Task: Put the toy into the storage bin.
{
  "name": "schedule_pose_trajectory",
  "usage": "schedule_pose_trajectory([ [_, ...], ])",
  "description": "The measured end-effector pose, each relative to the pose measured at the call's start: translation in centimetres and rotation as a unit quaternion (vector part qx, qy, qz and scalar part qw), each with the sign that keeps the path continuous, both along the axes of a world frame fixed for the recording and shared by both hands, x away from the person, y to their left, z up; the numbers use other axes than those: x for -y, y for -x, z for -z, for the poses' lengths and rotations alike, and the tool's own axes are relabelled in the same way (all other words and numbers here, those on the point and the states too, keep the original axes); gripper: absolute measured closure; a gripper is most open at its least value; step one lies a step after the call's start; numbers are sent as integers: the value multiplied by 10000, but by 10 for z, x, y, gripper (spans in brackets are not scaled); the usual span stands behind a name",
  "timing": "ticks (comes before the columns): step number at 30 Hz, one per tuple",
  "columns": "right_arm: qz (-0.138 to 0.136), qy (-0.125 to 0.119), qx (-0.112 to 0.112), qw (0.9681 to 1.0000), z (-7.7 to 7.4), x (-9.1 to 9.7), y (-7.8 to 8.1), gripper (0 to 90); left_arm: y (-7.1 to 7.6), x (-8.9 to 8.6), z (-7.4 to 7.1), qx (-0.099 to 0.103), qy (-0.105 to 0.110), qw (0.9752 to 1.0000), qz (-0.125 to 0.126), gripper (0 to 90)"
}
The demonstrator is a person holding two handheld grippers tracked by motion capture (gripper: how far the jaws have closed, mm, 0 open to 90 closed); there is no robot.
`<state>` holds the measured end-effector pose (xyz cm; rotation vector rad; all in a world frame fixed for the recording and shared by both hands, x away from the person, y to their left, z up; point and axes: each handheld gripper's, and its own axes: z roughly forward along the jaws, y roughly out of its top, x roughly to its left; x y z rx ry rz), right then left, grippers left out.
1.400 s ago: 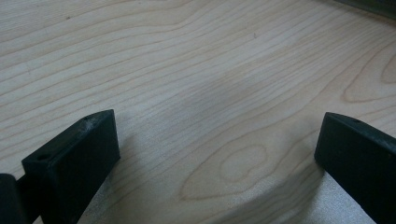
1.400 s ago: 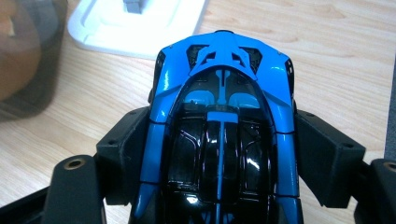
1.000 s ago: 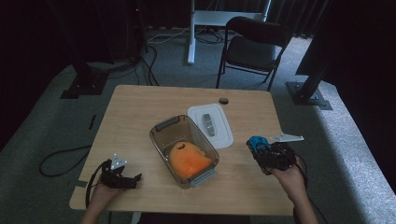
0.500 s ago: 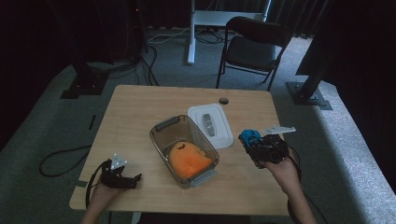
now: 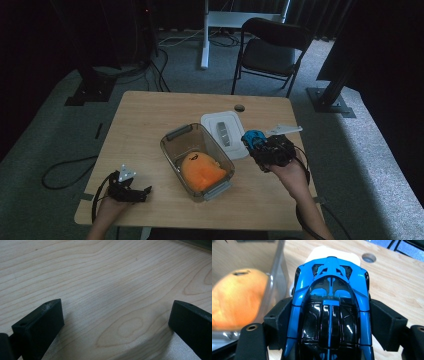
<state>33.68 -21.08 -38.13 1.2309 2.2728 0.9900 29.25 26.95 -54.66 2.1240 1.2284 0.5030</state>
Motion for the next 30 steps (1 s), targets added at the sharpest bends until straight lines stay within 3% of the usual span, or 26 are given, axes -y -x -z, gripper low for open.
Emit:
schedule_pose_trajectory([
  [12, -284, -36, -18, 9996, -7, -31, -10, 249, 0, 0, 0, -2, -3, 10000, 11, 3],
  [30, -719, -17, -118, 9973, -4, -81, -18, 249, 0, 0, 0, 1, -4, 10000, 16, 3],
])
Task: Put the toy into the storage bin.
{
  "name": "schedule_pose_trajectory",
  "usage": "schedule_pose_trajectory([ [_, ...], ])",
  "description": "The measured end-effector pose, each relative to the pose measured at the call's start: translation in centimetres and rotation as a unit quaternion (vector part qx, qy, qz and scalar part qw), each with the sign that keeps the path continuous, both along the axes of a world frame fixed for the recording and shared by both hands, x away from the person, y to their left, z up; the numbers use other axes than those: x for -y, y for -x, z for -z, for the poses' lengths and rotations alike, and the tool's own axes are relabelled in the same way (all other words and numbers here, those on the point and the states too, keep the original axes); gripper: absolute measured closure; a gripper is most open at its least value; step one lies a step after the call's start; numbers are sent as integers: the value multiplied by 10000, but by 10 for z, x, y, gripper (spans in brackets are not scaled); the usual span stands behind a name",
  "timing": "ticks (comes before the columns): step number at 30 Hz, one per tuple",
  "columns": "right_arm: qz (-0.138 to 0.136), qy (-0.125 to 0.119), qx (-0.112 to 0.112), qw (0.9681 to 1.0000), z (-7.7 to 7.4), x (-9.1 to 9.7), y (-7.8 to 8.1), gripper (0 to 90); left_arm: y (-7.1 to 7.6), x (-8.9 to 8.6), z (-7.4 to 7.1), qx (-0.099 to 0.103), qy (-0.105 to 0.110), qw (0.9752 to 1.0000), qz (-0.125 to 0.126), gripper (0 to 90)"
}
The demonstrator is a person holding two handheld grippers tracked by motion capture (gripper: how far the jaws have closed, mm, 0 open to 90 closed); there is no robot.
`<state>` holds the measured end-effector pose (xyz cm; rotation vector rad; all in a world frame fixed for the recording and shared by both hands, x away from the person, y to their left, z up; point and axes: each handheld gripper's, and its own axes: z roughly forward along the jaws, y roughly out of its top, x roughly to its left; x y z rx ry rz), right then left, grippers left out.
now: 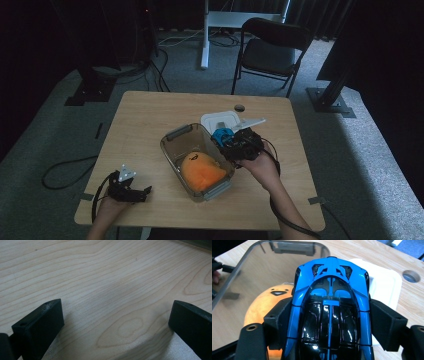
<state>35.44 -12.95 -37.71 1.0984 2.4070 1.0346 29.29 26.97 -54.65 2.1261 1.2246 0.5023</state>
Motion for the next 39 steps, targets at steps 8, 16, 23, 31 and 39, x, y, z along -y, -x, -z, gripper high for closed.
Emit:
schedule_pose_trajectory([
  [8, -192, -21, -67, 9998, 0, -20, -3, 249, 0, 0, 0, 6, 3, 10000, -3, 3],
  [16, -313, -40, -166, 9994, 7, -39, -8, 249, 0, 0, 0, 5, 2, 10000, 0, 3],
  [23, -398, 0, -230, 9989, 14, -54, -11, 249, 0, 0, 0, 6, 2, 10000, 1, 3],
  [31, -401, 59, -318, 9987, 23, -63, -17, 249, 0, 0, 0, 7, 5, 10000, 0, 3],
  [39, -385, 59, -389, 9985, 29, -65, -21, 248, 0, 0, 0, 6, 2, 10000, 1, 3],
])
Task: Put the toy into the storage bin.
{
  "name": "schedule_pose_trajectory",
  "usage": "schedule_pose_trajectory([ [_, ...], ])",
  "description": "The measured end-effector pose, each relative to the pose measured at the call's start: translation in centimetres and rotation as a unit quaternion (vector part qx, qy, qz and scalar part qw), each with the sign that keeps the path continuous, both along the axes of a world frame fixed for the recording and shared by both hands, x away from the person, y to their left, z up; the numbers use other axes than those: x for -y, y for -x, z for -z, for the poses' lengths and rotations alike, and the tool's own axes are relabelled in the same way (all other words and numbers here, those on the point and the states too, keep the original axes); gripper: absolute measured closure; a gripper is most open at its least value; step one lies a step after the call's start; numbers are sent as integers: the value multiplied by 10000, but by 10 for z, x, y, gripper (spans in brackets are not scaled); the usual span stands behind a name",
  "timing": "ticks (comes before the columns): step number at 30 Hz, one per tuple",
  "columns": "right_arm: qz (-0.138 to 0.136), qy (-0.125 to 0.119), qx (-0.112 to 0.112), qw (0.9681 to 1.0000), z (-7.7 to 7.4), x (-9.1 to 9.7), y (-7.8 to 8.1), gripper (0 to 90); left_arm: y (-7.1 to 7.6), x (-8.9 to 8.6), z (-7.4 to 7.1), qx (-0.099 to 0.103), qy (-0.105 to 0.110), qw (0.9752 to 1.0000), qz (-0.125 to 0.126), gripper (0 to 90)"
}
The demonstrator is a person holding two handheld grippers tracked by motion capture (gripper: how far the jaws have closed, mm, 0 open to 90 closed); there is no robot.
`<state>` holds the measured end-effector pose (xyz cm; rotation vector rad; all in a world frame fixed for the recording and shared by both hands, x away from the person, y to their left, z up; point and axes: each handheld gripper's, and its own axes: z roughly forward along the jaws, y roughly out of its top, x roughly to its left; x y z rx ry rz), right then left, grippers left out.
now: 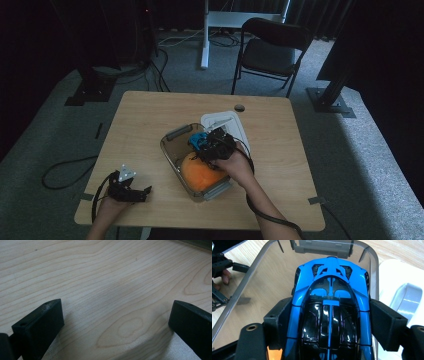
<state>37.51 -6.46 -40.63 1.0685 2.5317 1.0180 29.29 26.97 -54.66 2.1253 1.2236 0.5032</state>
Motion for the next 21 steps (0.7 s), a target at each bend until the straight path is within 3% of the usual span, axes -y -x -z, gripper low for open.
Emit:
schedule_pose_trajectory([
  [12, 9, -72, -63, 10000, 3, -4, 0, 248, 0, 0, 0, 1, 3, 10000, -2, 3],
  [21, 27, 21, -157, 9999, 10, -8, -4, 248, 0, 0, 0, 0, 0, 10000, -3, 3],
])
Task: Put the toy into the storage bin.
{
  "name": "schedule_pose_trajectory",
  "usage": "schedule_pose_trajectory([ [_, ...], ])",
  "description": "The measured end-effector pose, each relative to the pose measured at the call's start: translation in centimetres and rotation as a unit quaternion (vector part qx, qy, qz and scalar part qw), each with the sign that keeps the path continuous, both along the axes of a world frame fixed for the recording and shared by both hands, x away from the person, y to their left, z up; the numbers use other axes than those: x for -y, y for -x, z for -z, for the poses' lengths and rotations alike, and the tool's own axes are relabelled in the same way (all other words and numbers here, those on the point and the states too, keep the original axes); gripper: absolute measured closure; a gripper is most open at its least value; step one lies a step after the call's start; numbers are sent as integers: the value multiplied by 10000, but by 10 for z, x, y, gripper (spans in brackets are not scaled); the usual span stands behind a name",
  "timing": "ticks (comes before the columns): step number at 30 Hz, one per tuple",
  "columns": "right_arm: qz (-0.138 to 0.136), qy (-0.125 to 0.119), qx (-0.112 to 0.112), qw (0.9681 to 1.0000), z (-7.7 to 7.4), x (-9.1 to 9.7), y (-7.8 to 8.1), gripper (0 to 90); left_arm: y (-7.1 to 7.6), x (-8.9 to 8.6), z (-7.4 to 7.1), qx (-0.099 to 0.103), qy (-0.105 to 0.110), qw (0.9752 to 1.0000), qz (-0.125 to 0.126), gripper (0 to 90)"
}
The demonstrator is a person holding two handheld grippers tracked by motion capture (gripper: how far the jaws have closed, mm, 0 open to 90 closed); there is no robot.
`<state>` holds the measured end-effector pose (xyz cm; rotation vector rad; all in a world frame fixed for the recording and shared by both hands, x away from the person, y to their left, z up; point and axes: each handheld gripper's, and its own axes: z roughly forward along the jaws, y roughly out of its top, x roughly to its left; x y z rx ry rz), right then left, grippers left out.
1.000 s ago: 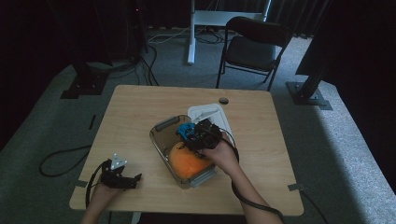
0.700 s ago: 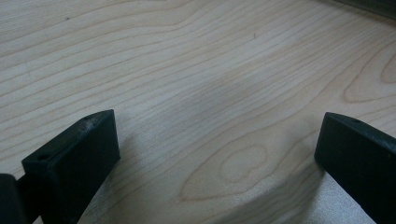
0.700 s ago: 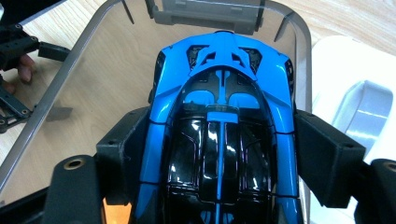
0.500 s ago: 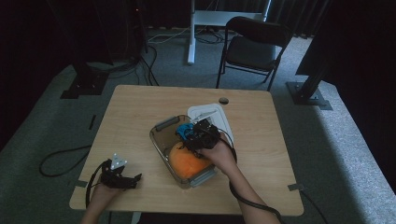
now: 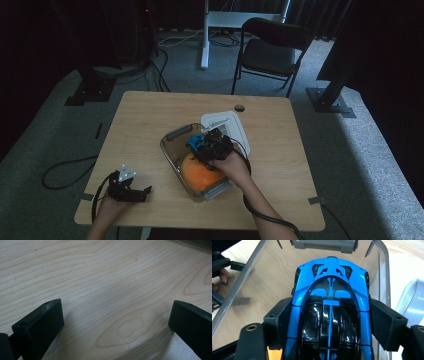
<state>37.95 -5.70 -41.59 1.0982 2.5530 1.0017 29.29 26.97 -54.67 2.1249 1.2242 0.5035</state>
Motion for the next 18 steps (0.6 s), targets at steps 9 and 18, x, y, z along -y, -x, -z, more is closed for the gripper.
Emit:
schedule_pose_trajectory([
  [9, 1, 155, -107, 9998, 3, -4, -3, 248, 0, 0, 0, -1, 0, 10000, 3, 3],
  [18, -7, 375, -62, 9993, 4, -7, -3, 236, 0, 0, 0, -1, -1, 10000, 4, 3],
])
